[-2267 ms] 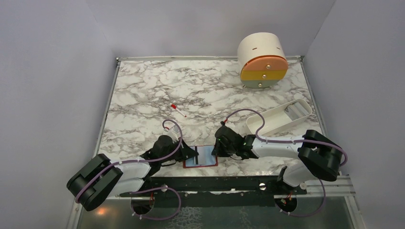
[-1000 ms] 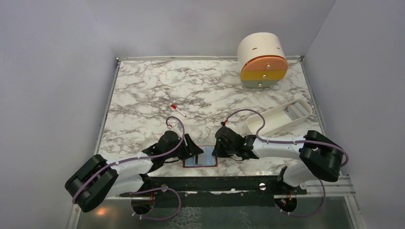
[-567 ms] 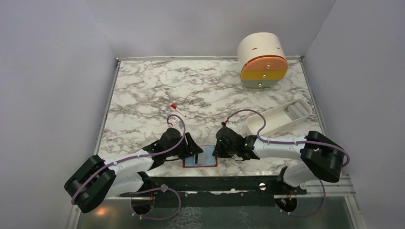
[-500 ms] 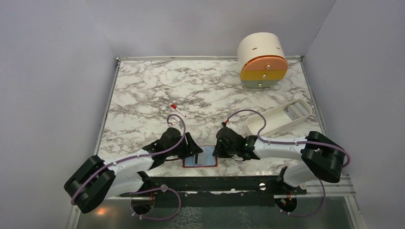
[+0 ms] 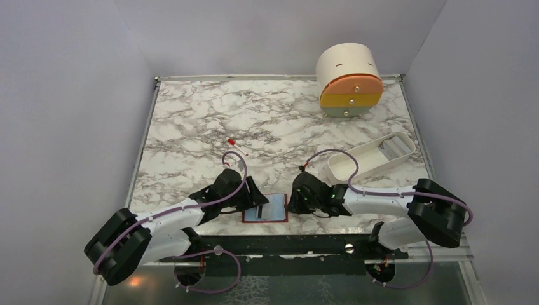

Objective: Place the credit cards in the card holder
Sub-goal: Insert the credit card into the card holder.

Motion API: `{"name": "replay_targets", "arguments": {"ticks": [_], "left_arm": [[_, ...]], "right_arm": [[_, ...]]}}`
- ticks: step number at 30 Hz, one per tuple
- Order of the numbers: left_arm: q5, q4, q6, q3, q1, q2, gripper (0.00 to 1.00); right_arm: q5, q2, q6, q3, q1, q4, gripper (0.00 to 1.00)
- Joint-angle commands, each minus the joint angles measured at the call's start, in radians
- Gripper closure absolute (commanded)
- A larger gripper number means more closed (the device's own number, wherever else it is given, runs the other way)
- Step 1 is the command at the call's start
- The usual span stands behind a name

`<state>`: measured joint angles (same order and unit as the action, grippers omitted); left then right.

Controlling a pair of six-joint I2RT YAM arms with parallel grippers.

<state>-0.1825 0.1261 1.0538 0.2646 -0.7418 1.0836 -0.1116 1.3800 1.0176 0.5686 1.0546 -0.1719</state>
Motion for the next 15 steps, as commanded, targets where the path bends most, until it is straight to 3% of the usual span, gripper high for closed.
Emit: {"name": "replay_targets", "arguments": {"ticks": [1,15], "left_arm": [[0.063,-0.135,-0.035,-0.016,-0.005,0.002,0.49],[0.065,-0.068,0.004,0.015,-0.058,0.079,0.55]], "right_arm": [[0.044,0.028,0.011,-0.013,0.006,0.08,0.8],[0.056,0.059,0.061,-0.043,0.022,0.163,0.85]]}}
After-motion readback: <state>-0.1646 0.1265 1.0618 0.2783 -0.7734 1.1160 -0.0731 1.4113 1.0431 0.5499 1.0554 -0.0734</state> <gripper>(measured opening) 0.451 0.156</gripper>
